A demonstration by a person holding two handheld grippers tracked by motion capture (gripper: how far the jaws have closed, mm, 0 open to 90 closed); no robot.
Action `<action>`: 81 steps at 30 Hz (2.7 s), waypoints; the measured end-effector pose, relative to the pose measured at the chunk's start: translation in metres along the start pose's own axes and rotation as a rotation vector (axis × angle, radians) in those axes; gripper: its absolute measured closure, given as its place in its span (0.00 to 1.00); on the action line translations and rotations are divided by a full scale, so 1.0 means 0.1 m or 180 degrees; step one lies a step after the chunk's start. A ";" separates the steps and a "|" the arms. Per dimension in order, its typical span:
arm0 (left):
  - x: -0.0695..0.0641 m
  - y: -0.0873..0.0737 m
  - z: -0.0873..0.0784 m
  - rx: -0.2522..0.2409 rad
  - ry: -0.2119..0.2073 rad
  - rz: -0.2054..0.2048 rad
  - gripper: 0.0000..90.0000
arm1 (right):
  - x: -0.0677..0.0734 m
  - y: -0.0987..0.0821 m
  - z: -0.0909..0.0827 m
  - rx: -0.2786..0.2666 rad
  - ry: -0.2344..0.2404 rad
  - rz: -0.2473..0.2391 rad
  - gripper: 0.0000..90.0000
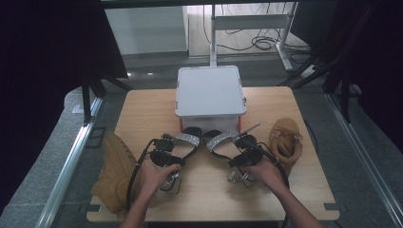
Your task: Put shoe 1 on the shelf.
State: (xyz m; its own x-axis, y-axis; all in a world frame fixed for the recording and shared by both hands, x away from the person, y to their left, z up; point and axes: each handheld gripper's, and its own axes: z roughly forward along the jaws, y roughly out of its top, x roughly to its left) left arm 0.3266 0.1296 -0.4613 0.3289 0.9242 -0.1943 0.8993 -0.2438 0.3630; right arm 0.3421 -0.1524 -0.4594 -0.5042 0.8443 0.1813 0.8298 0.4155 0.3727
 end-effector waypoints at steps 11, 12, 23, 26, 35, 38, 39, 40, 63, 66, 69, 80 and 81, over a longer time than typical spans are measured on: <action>0.02 0.15 0.09 -0.0070 -0.0005 -0.0034 0.46 | -0.08 0.14 0.01 -0.0243 0.0026 0.0334 0.47; 0.02 0.16 0.10 -0.0079 -0.0008 -0.0032 0.46 | -0.09 0.15 0.01 -0.0254 0.0027 0.0366 0.47; 0.03 0.35 0.17 -0.0203 -0.0016 -0.0103 0.46 | -0.15 0.28 0.09 -0.0374 -0.0078 0.0611 0.47; -0.01 0.42 0.22 -0.0214 0.0018 -0.0096 0.46 | -0.18 0.31 0.11 -0.0419 -0.0135 0.0689 0.47; -0.04 0.56 0.37 -0.0266 0.0020 -0.0215 0.46 | -0.26 0.38 0.22 -0.0599 -0.0247 0.0915 0.47; -0.05 0.59 0.42 -0.0281 0.0027 -0.0255 0.46 | -0.25 0.41 0.27 -0.0612 -0.0236 0.0981 0.47; -0.05 0.60 0.44 -0.0289 0.0033 -0.0271 0.46 | -0.24 0.42 0.29 -0.0620 -0.0233 0.0998 0.47; -0.05 0.61 0.46 -0.0307 0.0032 -0.0297 0.46 | -0.24 0.42 0.31 -0.0638 -0.0226 0.1019 0.47; -0.06 0.70 0.69 -0.0363 0.0131 -0.0444 0.45 | -0.20 0.52 0.68 -0.0617 -0.0462 0.1129 0.46; -0.07 0.72 0.76 -0.0355 0.0175 -0.0523 0.44 | -0.20 0.53 0.71 -0.0568 -0.0503 0.1087 0.45; -0.08 0.71 0.72 -0.0453 0.0084 -0.0505 0.36 | -0.20 0.53 0.70 -0.0574 -0.0499 0.1048 0.38; -0.09 0.56 0.48 -0.0749 -0.0154 -0.0404 0.26 | -0.19 0.42 0.43 -0.1020 -0.0306 0.1083 0.26; -0.08 0.54 0.45 -0.0768 -0.0207 -0.0389 0.25 | -0.18 0.41 0.40 -0.1060 -0.0290 0.1062 0.26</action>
State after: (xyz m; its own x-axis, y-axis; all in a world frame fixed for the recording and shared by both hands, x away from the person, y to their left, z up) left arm 0.3853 0.0957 -0.4812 0.2470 0.9197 -0.3052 0.8414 -0.0472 0.5384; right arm 0.3949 -0.1368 -0.4842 -0.1881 0.9455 0.2656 0.8133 -0.0016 0.5818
